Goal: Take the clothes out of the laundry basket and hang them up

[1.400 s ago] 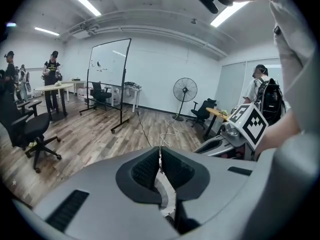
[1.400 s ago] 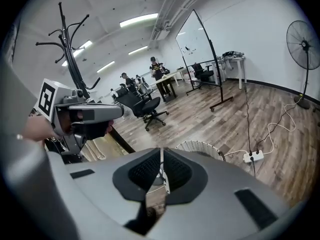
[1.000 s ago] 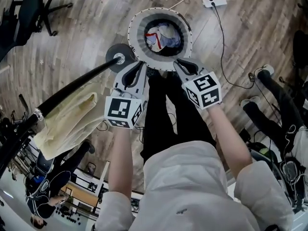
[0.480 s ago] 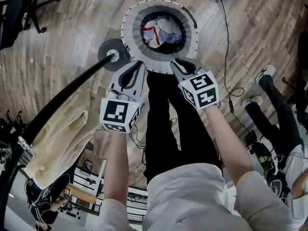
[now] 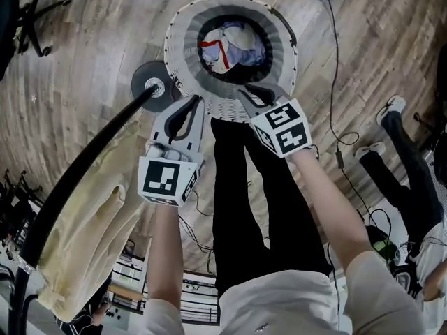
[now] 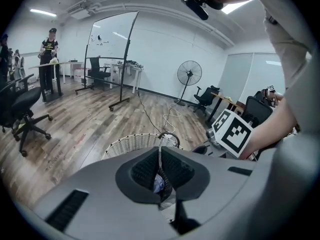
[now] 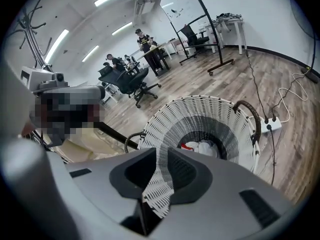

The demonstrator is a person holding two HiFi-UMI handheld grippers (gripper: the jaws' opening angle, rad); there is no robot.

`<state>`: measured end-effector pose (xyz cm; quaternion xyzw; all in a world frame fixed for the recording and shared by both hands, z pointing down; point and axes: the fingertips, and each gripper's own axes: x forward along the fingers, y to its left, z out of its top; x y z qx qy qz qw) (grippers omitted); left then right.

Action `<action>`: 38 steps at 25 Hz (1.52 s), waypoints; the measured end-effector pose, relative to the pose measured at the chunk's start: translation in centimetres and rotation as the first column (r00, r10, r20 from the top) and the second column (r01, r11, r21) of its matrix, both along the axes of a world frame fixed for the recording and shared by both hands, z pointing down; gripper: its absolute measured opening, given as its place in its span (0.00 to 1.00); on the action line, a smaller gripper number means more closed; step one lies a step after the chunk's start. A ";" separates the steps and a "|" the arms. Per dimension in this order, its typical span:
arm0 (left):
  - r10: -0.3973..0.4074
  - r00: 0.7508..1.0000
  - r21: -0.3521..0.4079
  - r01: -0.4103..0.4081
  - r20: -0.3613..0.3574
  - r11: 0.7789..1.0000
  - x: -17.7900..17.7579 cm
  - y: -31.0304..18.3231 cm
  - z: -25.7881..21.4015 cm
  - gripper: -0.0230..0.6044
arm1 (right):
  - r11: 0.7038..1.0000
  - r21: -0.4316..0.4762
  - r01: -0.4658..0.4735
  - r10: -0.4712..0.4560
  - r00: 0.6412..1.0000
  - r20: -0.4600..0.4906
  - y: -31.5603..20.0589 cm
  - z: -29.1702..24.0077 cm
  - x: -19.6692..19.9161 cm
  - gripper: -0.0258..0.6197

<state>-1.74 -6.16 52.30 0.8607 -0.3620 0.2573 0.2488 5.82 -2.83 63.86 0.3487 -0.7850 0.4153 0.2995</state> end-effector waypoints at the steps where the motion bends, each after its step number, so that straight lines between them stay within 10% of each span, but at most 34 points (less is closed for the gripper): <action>1: 0.000 1.000 -0.004 0.000 -0.003 1.000 0.0 -0.2 0.8 0.08 | 1.000 -0.006 -0.001 0.001 1.000 -0.006 -0.2 0.9 -0.1 0.16; 20: 0.117 0.992 -0.027 -0.116 0.047 0.993 -0.1 -4.5 10.3 0.08 | 0.997 -0.069 -0.026 0.022 0.998 -0.060 -4.0 16.6 -1.5 0.16; 38: 0.306 0.935 0.068 -0.322 0.179 0.944 -0.6 -6.1 14.0 0.08 | 0.994 -0.095 -0.051 0.040 0.993 -0.108 -5.7 28.9 -2.9 0.16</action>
